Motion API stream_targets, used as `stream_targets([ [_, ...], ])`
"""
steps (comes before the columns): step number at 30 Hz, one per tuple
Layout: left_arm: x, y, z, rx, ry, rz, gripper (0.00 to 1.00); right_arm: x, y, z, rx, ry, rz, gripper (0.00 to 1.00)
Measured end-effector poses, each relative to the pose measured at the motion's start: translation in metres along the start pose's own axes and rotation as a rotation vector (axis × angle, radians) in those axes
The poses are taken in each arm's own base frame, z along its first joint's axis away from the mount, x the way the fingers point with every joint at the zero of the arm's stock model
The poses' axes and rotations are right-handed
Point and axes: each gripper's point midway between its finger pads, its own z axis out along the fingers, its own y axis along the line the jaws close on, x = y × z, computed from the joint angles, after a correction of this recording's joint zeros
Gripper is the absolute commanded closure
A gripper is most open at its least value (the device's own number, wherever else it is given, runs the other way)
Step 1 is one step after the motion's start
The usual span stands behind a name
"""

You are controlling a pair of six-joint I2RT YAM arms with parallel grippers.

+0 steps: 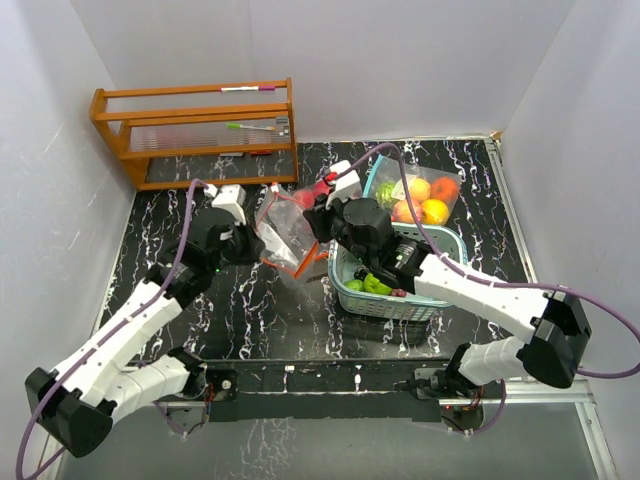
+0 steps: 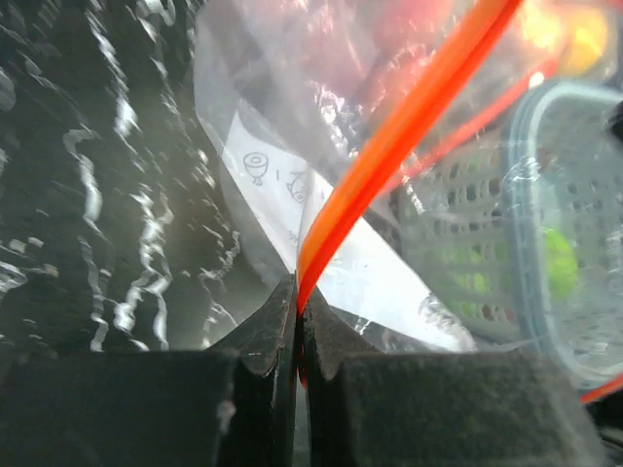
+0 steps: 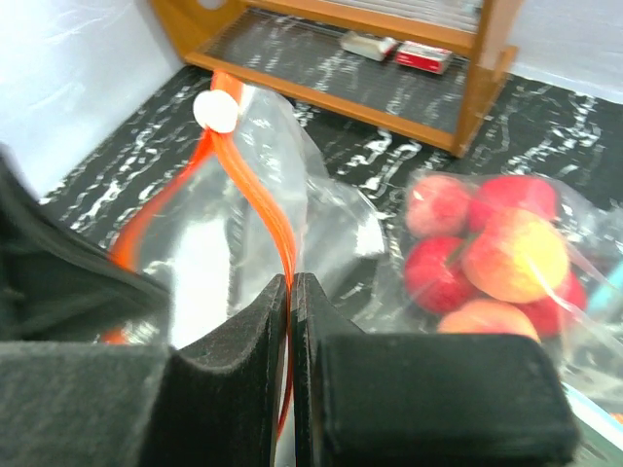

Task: Place the food in the zip-top bag and seal the zipper
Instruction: Open the zipper of the food storage bag at the center of the board.

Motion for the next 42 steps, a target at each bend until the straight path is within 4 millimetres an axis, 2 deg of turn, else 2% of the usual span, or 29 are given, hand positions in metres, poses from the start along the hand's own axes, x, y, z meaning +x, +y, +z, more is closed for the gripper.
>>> stream_targets([
  [3,-0.035,0.003,-0.024,-0.060,-0.077,0.083,1.00,0.005,-0.017,-0.009,0.079,0.004,-0.010,0.91],
  [6,-0.073,0.003,-0.055,-0.102,-0.178,0.145,1.00,0.021,-0.033,-0.014,0.149,0.035,-0.019,0.92],
  [8,-0.086,0.003,-0.070,-0.111,-0.221,0.175,1.00,0.031,-0.035,-0.015,0.161,0.063,-0.015,0.92],
  [12,-0.081,0.015,-0.073,-0.165,-0.197,0.225,1.00,0.040,-0.031,-0.017,0.166,0.088,0.000,0.92],
  [13,-0.079,0.017,-0.073,-0.175,-0.189,0.233,1.00,0.042,-0.031,-0.017,0.170,0.096,0.003,0.88],
  [15,-0.077,0.020,-0.071,-0.189,-0.175,0.251,1.00,0.048,-0.032,-0.017,0.173,0.117,0.010,0.62],
  [19,-0.078,0.024,-0.072,-0.210,-0.181,0.260,1.00,0.059,-0.033,-0.020,0.164,0.164,0.012,0.32],
  [20,-0.078,0.025,-0.071,-0.213,-0.183,0.260,1.00,0.059,-0.031,-0.021,0.153,0.168,0.014,0.22],
  [21,-0.077,0.026,-0.069,-0.215,-0.180,0.261,1.00,0.058,-0.029,-0.022,0.137,0.170,0.013,0.18],
  [26,-0.060,0.034,-0.057,-0.227,-0.141,0.268,1.00,0.044,-0.014,-0.031,0.042,0.151,0.023,0.14],
  [30,-0.058,0.037,-0.053,-0.243,-0.127,0.280,1.00,0.031,-0.013,-0.042,0.038,0.144,0.032,0.13],
  [38,-0.055,0.044,-0.050,-0.274,-0.116,0.300,1.00,-0.004,-0.044,-0.108,0.192,0.097,0.144,0.14],
  [40,-0.054,0.045,-0.050,-0.275,-0.112,0.301,1.00,-0.001,-0.055,-0.122,0.254,0.117,0.178,0.13],
  [42,-0.053,0.045,-0.050,-0.277,-0.110,0.303,1.00,0.016,-0.065,-0.129,0.328,0.178,0.205,0.12],
])
